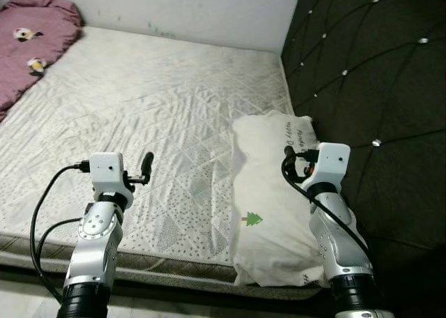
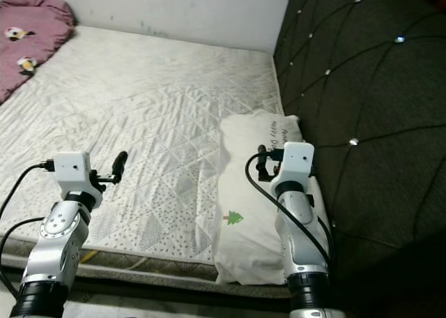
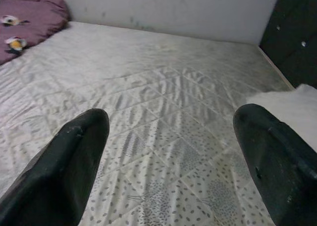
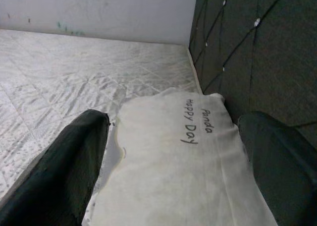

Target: Clean up the room

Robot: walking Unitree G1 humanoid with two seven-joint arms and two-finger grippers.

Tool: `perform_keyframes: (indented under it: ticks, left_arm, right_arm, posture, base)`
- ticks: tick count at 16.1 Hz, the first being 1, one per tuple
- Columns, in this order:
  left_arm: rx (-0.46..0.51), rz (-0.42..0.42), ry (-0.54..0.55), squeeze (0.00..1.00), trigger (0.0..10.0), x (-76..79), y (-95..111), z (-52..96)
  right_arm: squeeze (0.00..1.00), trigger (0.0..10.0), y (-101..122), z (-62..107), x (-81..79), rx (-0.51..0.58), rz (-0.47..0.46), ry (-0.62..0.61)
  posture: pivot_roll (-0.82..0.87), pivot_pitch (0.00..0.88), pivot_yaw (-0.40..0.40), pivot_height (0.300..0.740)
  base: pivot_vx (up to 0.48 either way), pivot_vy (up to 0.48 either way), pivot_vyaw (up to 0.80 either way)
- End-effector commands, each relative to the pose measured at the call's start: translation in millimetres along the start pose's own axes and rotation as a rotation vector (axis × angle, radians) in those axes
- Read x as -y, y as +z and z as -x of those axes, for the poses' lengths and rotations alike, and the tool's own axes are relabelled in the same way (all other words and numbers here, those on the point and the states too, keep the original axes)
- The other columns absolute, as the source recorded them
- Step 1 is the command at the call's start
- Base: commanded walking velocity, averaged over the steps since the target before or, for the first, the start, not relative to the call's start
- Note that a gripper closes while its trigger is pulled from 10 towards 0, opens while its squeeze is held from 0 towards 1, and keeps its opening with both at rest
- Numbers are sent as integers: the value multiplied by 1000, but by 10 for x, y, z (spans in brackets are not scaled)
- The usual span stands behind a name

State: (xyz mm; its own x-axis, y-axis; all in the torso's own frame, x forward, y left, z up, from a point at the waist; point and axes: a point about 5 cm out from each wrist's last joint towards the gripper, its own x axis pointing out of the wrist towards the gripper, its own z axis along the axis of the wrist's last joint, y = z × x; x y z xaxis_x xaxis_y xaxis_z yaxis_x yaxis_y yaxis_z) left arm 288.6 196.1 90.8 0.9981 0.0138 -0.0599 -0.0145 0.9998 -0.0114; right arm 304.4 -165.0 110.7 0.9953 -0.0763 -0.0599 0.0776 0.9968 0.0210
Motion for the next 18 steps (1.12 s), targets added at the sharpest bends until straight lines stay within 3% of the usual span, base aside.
perform_keyframes:
  ticks: [1, 4, 7, 10, 13, 15, 18]
  left_arm:
    - [-4, 10, 2, 0, 10000, 42, -27, 38]
    - [-30, 11, -13, 0, 10000, 57, -93, 99]
    - [-3, -3, -28, 0, 10000, 85, -6, 15]
    - [1, 4, -25, 0, 10000, 57, 26, -8]
    - [-1, 3, -31, 0, 10000, 77, 13, -3]
    - [-2, 4, -35, 0, 10000, 93, 11, -5]
    - [-4, 1, -39, 0, 10000, 100, 7, -6]
  right_arm:
    - [0, 10000, 11, 21, 56, -9, 0, -33]
    - [0, 10000, -14, 68, 67, 10, -35, -19]
    - [0, 10000, 24, 58, 29, 7, 3, 14]
    - [0, 10000, 61, 63, -10, 42, -29, 46]
    - [0, 10000, -23, 40, 38, -40, -46, 13]
    - [0, 10000, 38, 51, -28, 10, -21, 62]
    - [0, 10000, 43, 47, -50, 3, -77, 81]
  posture:
    - [-24, 0, -60, 740]
    - [-24, 0, -61, 740]
    - [-24, 0, -67, 740]
    - [-24, 0, -69, 740]
    - [-26, 0, -74, 740]
    - [-26, 0, -74, 740]
    - [-25, 0, -73, 740]
  base:
    - [0, 0, 0]
    - [0, 0, 0]
    - [0, 0, 0]
    - [0, 0, 0]
    - [0, 0, 0]
    - [0, 0, 0]
    - [0, 0, 0]
